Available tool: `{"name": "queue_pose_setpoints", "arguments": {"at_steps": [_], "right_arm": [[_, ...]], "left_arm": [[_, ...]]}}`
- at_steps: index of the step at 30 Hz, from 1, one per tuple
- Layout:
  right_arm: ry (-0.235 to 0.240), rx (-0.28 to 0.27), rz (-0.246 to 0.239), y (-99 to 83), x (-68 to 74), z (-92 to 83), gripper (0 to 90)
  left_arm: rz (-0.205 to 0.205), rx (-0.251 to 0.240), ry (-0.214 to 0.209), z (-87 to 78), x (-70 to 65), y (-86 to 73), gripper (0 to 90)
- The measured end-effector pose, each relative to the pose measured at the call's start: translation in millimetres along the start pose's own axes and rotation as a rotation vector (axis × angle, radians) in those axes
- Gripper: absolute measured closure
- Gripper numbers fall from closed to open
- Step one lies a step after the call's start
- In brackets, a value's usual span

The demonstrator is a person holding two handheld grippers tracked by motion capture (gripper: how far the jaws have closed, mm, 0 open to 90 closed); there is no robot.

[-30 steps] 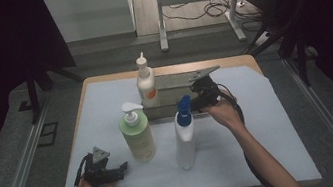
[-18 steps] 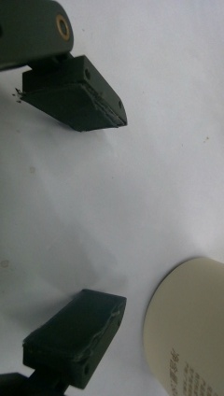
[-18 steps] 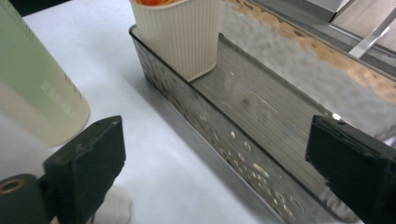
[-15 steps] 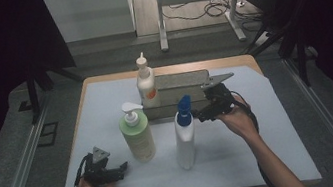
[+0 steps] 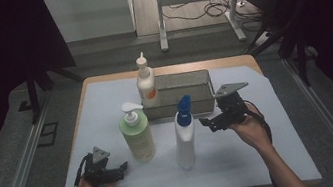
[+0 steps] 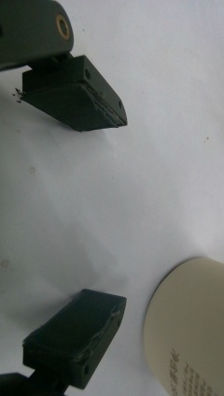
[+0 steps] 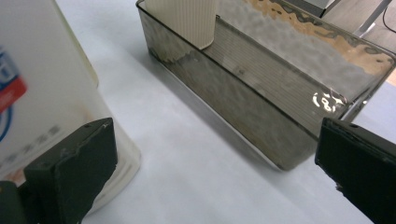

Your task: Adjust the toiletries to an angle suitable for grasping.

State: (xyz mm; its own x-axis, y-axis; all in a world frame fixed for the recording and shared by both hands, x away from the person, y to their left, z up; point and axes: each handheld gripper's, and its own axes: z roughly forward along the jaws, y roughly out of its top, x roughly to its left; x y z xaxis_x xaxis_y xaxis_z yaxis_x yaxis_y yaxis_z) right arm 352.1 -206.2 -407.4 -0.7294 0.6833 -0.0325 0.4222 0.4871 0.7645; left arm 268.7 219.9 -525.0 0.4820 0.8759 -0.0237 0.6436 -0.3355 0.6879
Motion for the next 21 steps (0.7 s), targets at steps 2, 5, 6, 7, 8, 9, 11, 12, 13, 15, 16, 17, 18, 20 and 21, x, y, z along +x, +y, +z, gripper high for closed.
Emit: {"name": "queue_pose_setpoints", "arguments": {"at_steps": [2, 5, 6, 7, 8, 9, 11, 12, 13, 15, 16, 17, 18, 20, 21], "right_arm": [[-0.001, 0.002, -0.002, -3.8, 1.5, -3.7, 0.0], [-0.011, -0.001, -0.002, -10.8, 3.4, -9.2, 0.0], [-0.011, -0.002, 0.001, -12.6, 3.9, -10.3, 0.0], [-0.012, -0.004, 0.003, -15.2, 4.2, -11.7, 0.0], [-0.01, -0.005, 0.007, -18.0, 4.5, -13.0, 0.0], [-0.013, -0.005, 0.008, -20.8, 4.9, -14.1, 0.0], [-0.013, 0.006, 0.014, -26.9, 5.8, -15.6, 0.0], [-0.009, 0.011, 0.019, -30.9, 6.2, -16.5, 0.0], [-0.009, 0.011, 0.022, -33.3, 6.5, -17.0, 0.0], [-0.012, 0.012, 0.029, -39.1, 7.1, -18.3, 0.0], [-0.014, 0.011, 0.03, -41.7, 7.4, -19.0, 0.0], [-0.016, 0.012, 0.032, -44.3, 7.8, -19.5, 0.0], [-0.017, 0.015, 0.035, -46.9, 8.2, -20.1, 0.0], [-0.027, 0.014, 0.037, -52.4, 9.0, -20.9, 0.0], [-0.027, 0.014, 0.039, -55.3, 9.4, -21.3, 0.0]], "left_arm": [[0.0, 0.0, 0.0, 0.0, 0.0, 0.0, 12.6], [0.0, 0.0, 0.0, 0.0, 0.0, 0.0, 12.6], [0.0, -0.001, 0.0, 0.1, 0.0, 0.0, 12.5], [0.0, 0.0, 0.0, 0.0, 0.0, 0.0, 12.5], [0.0, 0.0, 0.0, 0.0, 0.0, 0.0, 12.5], [0.0, 0.0, 0.0, 0.0, 0.0, 0.0, 12.5], [0.0, -0.001, 0.0, 0.0, -0.1, 0.0, 12.6], [0.0, -0.001, 0.0, 0.0, 0.0, 0.0, 12.6], [0.0, -0.001, 0.0, 0.0, -0.1, -0.1, 12.6], [0.0, -0.001, 0.0, 0.0, -0.1, -0.1, 12.6], [0.0, -0.001, 0.001, 0.0, -0.1, -0.1, 12.6], [0.0, -0.001, 0.0, 0.0, -0.1, -0.1, 12.6], [0.0, -0.001, 0.001, 0.0, -0.1, -0.1, 12.6], [-0.001, -0.002, 0.001, 0.0, -0.2, -0.1, 12.6], [0.002, 0.0, 0.001, -0.1, 0.0, -0.1, 12.6]]}}
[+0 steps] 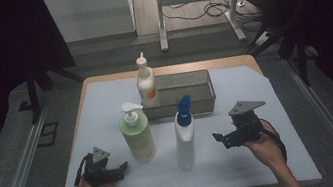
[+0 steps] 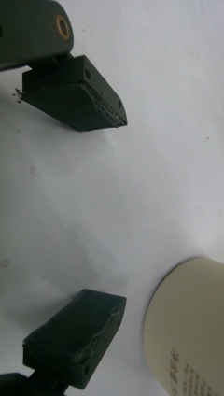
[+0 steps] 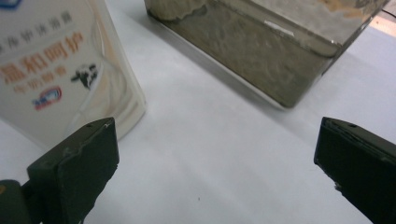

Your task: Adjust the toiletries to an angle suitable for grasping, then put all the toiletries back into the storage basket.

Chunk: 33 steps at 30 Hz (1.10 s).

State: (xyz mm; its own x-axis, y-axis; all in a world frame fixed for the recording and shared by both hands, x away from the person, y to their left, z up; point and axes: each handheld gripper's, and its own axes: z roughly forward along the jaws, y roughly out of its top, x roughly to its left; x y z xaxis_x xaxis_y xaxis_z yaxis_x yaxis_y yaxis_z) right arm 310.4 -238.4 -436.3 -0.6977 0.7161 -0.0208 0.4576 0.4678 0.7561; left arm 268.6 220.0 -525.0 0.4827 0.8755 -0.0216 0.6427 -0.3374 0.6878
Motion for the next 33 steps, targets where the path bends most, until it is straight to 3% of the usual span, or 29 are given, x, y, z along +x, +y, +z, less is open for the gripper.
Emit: {"name": "queue_pose_setpoints", "arguments": {"at_steps": [8, 19, 27, 33], "right_arm": [[-0.043, 0.02, 0.003, -23.9, 4.6, 4.8, 0.0], [-0.032, 0.021, 0.048, -51.7, 9.1, 14.9, 1.2], [-0.02, 0.059, 0.085, -68.7, 8.1, 21.9, 2.7], [-0.006, 0.026, 0.12, -70.0, 7.5, 18.3, 2.5]], "left_arm": [[0.001, 0.0, 0.001, 0.0, -0.1, -0.1, 12.6], [0.001, 0.0, 0.001, -0.1, -0.2, -0.1, 12.7], [0.001, -0.001, 0.002, -0.1, -0.2, -0.2, 12.7], [0.0, 0.0, 0.001, -0.1, -0.1, 0.0, 12.7]]}}
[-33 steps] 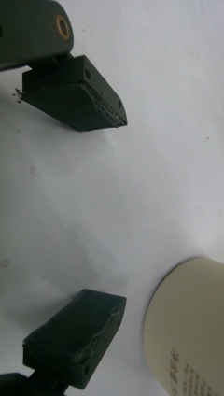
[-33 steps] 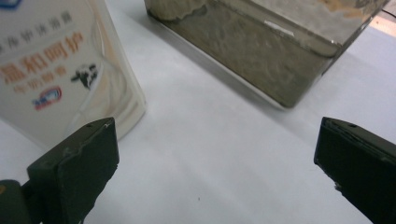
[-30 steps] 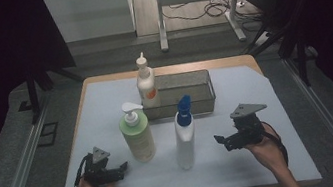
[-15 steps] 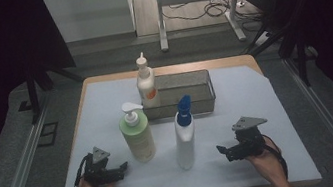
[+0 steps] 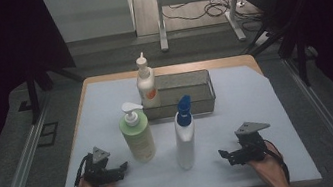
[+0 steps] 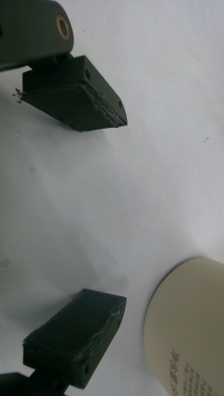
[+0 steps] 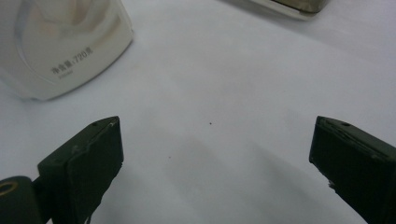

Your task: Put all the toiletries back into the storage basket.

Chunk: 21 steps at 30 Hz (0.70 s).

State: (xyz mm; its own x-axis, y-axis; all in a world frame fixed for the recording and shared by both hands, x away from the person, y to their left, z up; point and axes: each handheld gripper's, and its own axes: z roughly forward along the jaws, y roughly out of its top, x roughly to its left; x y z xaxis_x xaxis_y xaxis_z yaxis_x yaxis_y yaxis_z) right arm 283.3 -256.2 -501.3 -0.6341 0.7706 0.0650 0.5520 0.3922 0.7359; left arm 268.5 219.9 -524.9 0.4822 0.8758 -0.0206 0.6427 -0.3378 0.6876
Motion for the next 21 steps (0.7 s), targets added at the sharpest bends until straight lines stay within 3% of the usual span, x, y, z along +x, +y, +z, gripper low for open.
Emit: {"name": "queue_pose_setpoints", "arguments": {"at_steps": [10, 13, 15, 19, 21], "right_arm": [[-0.005, 0.032, 0.024, 1.1, 4.6, -3.3, 3.1], [-0.046, 0.054, 0.002, 2.4, 9.6, -5.5, 12.1], [-0.048, 0.065, 0.01, 3.5, 11.4, -6.9, 20.9], [-0.031, 0.044, 0.037, 6.8, 12.9, -9.5, 44.1], [0.02, 0.022, 0.039, 9.2, 12.2, -10.1, 51.9]], "left_arm": [[0.0, 0.0, 0.0, 0.0, -0.1, 0.0, 12.7], [0.0, 0.0, 0.0, 0.0, 0.0, 0.0, 12.7], [0.0, 0.0, 0.0, 0.0, 0.0, 0.0, 12.7], [0.0, 0.0, 0.0, 0.0, 0.0, 0.0, 12.7], [0.0, 0.0, 0.0, 0.0, 0.0, 0.0, 12.6]]}}
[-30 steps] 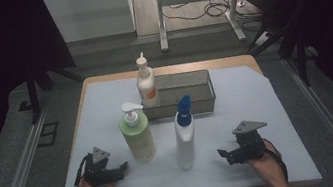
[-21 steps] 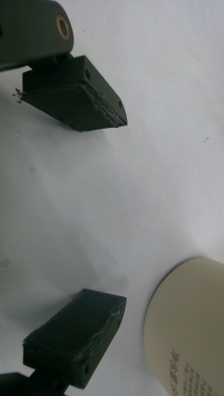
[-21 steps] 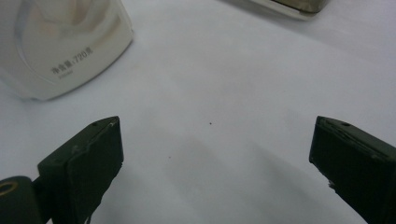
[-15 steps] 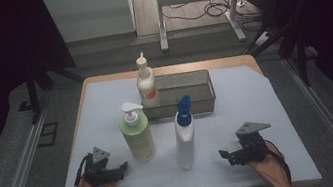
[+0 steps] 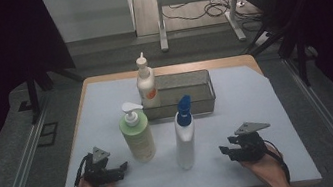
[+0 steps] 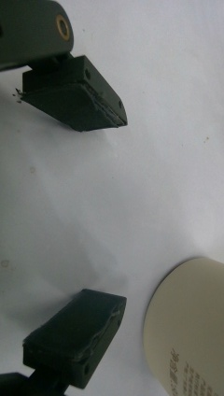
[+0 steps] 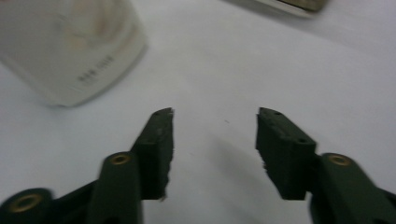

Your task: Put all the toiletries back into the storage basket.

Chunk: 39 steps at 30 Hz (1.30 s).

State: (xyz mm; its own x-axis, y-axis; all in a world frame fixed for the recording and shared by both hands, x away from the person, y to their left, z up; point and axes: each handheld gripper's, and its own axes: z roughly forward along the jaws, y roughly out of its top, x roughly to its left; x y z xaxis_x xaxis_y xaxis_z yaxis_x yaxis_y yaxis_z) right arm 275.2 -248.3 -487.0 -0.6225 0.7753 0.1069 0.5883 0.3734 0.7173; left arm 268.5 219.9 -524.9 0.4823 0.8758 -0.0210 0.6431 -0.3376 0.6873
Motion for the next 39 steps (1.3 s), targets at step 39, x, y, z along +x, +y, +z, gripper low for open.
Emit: {"name": "queue_pose_setpoints", "arguments": {"at_steps": [39], "right_arm": [[0.144, -0.045, -0.116, 50.6, 34.2, 57.1, 89.3]], "left_arm": [[-0.001, 0.0, 0.0, 0.0, 0.0, 0.0, 12.7]]}}
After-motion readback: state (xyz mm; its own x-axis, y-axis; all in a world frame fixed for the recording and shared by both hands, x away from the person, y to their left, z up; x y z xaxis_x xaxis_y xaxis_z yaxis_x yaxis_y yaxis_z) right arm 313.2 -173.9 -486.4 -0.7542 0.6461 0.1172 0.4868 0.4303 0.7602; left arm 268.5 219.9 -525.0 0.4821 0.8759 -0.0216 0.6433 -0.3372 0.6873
